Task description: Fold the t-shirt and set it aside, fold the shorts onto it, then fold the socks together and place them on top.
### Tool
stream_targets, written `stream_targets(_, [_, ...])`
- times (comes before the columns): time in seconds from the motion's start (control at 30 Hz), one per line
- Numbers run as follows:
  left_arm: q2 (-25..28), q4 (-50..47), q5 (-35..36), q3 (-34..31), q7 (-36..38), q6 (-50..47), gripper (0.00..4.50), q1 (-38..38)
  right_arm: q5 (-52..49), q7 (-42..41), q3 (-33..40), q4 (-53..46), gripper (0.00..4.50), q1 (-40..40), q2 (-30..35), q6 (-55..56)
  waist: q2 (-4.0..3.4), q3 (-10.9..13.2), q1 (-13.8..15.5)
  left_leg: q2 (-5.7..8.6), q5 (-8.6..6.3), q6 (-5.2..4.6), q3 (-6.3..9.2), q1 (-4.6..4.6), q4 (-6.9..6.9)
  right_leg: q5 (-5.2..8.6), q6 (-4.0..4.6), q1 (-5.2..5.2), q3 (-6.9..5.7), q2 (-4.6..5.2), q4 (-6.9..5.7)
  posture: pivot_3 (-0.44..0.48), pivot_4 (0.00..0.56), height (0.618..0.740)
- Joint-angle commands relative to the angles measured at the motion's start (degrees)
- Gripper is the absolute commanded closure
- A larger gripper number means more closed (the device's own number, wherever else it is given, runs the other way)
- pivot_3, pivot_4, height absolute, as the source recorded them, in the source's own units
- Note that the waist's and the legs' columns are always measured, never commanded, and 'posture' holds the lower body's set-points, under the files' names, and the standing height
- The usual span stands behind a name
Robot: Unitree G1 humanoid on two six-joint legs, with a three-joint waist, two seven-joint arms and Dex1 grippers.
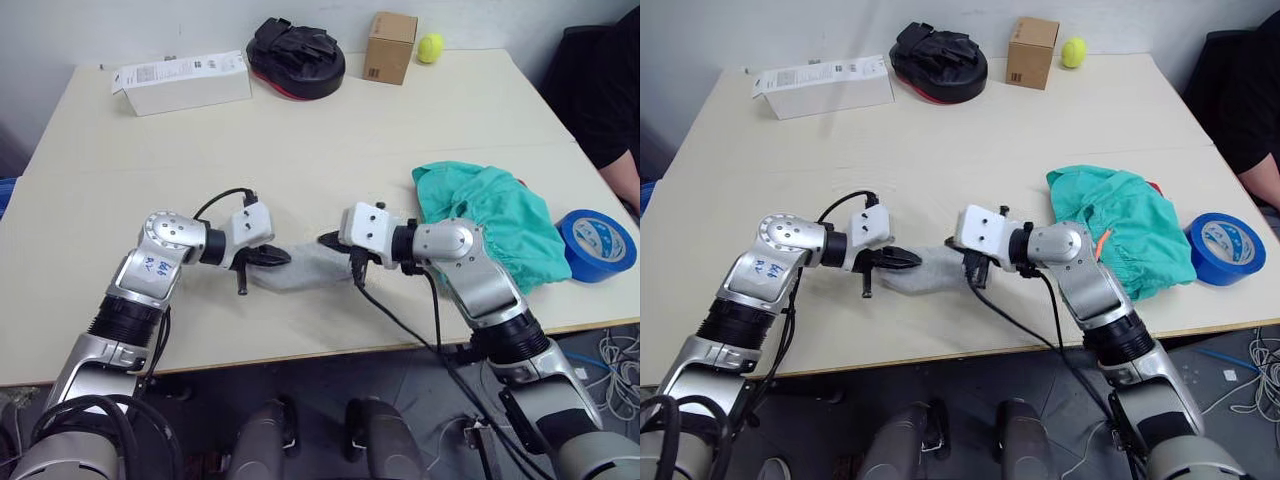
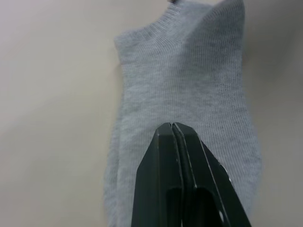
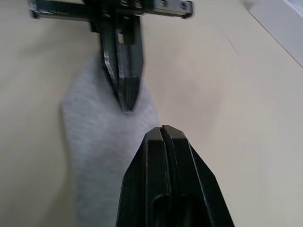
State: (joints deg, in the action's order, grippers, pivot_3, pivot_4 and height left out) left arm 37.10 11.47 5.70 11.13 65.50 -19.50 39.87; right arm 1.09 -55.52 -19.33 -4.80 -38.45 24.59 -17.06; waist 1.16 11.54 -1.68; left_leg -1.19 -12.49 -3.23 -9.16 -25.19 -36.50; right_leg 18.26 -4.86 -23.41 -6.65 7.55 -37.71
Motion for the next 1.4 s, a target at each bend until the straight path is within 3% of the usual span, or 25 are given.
stream_targets(0.03, [2.6,-5.8,3.9,-2.8,2.9,-3.6,4.47,0.7,3.9,0.8,-3.8,1.1,4.5,1.0,0.7,2.1,0.01,0.0,0.1,0.0,0.0,0.0,0.01,-0.01,0.0,0.0,0.0,0.0,-0.01,0.0,0.01,0.0,0.15,0.74])
stream_targets(0.1, [4.1,-7.6,4.6,-2.6,4.3,-5.1,4.47,0.0,6.5,2.1,-5.3,4.2,4.5,0.9,0.9,4.2,0.01,0.0,0.1,0.05,0.0,-0.01,0.0,-0.02,0.0,0.0,0.0,0.0,0.02,0.04,0.04,0.0,0.15,0.74])
stream_targets(0.23, [5.9,-3.8,-2.4,0.8,0.2,-2.6,4.47,-1.8,11.0,5.0,-6.6,11.2,4.5,0.3,1.4,7.0,0.01,0.0,0.0,0.07,0.0,-0.01,-0.04,0.01,0.0,0.0,0.0,0.01,0.05,0.05,0.05,0.0,0.15,0.74])
stream_targets(0.5, [5.9,2.9,-7.1,3.2,-2.3,4.1,4.47,-3.9,10.6,3.6,-4.6,11.2,4.5,0.9,3.9,5.8,0.05,-0.1,0.1,0.06,-0.01,0.01,-0.02,0.11,0.0,0.0,0.0,0.09,0.07,0.1,0.08,0.0,0.15,0.74])
stream_targets(0.63, [4.7,2.1,-3.1,0.4,-1.7,4.1,4.47,-2.2,8.9,2.4,-3.1,8.7,4.5,0.7,4.2,3.5,0.05,-0.1,0.1,0.06,-0.02,0.01,0.01,0.11,0.01,0.01,0.02,0.1,0.06,0.13,0.07,0.0,0.15,0.74])
stream_targets(0.87, [3.4,-6.8,8.6,-4.2,4.6,-5.7,4.47,1.6,3.5,1.8,-0.5,3.3,4.5,-3.0,0.3,-4.7,0.07,-0.1,0.1,0.05,0.0,-0.02,0.01,-0.03,0.01,0.02,0.04,-0.01,0.03,0.11,0.06,0.0,0.15,0.74])
stream_targets(1.03, [0.4,-5.1,3.0,1.3,1.6,-3.6,4.47,3.2,5.1,2.7,-3.0,5.6,4.5,-3.6,-1.5,-3.4,0.07,-0.1,0.1,0.06,0.0,-0.02,-0.02,0.01,0.01,0.02,0.03,0.02,0.04,0.06,0.03,0.0,0.15,0.74])
stream_targets(1.13, [-2.1,1.5,-3.7,6.2,-3.0,-1.7,4.47,3.8,6.8,4.0,-5.2,10.0,4.5,-4.0,-3.4,-1.2,0.07,-0.1,0.1,0.06,0.01,-0.02,-0.06,0.01,0.0,0.02,0.03,0.01,0.04,0.01,0.0,0.0,0.15,0.74])
stream_targets(1.27, [-1.3,4.5,-8.1,9.2,-3.4,1.0,4.47,2.6,8.8,4.7,-6.6,14.0,4.5,-3.9,-3.7,1.9,0.06,-0.1,0.0,0.04,0.01,-0.02,-0.11,-0.04,0.01,0.02,0.03,-0.08,0.08,0.01,0.01,0.0,0.15,0.74])
stream_targets(1.4, [0.7,5.8,-10.0,8.3,-5.2,2.9,4.47,0.4,8.8,3.4,-5.0,13.5,4.5,-2.4,-0.4,2.7,0.09,-0.1,-0.1,0.02,0.01,-0.01,-0.13,0.12,0.04,0.02,0.03,0.02,0.15,0.04,0.01,0.0,0.15,0.74])
